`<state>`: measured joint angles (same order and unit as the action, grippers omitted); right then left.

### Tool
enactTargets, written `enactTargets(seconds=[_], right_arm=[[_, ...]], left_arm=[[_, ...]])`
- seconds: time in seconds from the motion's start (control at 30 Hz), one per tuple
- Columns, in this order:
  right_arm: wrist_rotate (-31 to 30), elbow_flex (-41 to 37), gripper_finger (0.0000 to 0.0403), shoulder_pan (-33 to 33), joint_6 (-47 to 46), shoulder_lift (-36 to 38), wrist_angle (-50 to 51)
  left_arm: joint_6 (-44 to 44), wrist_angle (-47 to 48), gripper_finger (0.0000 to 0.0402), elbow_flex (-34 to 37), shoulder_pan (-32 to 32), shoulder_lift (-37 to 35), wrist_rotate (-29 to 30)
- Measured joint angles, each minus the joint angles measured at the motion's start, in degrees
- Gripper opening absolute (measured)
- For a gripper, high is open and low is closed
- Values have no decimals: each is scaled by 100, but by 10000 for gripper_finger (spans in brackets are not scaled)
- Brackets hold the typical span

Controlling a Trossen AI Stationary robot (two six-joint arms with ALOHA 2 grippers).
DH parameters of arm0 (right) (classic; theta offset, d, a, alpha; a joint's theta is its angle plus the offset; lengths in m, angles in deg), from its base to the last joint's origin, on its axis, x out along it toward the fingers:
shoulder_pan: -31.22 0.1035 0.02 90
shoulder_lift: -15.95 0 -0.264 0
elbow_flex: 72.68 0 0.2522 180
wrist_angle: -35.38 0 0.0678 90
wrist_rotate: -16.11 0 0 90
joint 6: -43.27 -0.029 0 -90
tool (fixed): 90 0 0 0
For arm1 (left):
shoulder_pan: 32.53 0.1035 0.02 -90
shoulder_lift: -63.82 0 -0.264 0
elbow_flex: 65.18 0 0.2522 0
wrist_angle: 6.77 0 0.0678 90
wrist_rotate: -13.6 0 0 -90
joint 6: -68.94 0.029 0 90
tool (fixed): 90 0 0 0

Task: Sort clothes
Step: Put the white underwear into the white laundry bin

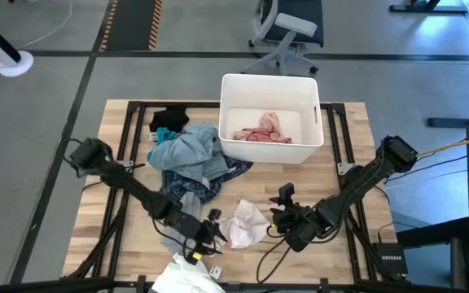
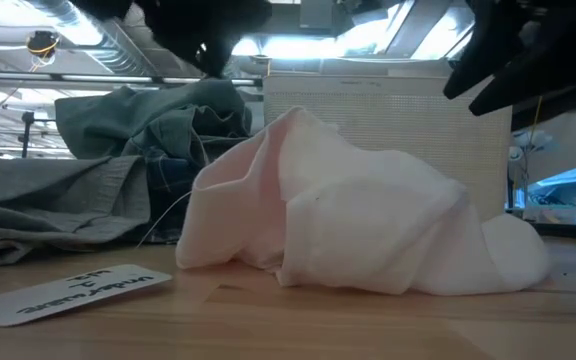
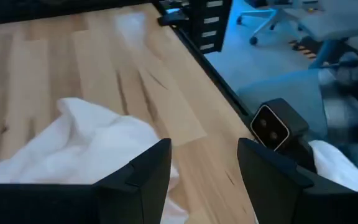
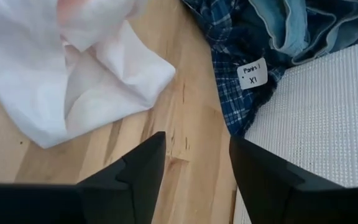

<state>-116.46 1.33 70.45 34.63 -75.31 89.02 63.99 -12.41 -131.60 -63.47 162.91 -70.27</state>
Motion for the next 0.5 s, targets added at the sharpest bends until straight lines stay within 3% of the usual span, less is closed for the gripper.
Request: enactTargets(seconds=[0.1, 0.23, 0.33, 0.5], right_arm=[[4, -2, 202, -100, 39, -4, -118], [42, -2, 198, -188, 745, -147, -932], [111, 0, 198, -222, 1449, -322, -1853], [738, 0, 198, -219, 2353, -758, -3324]], left_arm=[[9, 65, 180, 0, 100, 252, 0], [-283, 495, 180, 4, 330, 351, 124], [-531, 1227, 180, 4, 510, 260, 337], [-961, 2501, 180, 0, 738, -241, 991]])
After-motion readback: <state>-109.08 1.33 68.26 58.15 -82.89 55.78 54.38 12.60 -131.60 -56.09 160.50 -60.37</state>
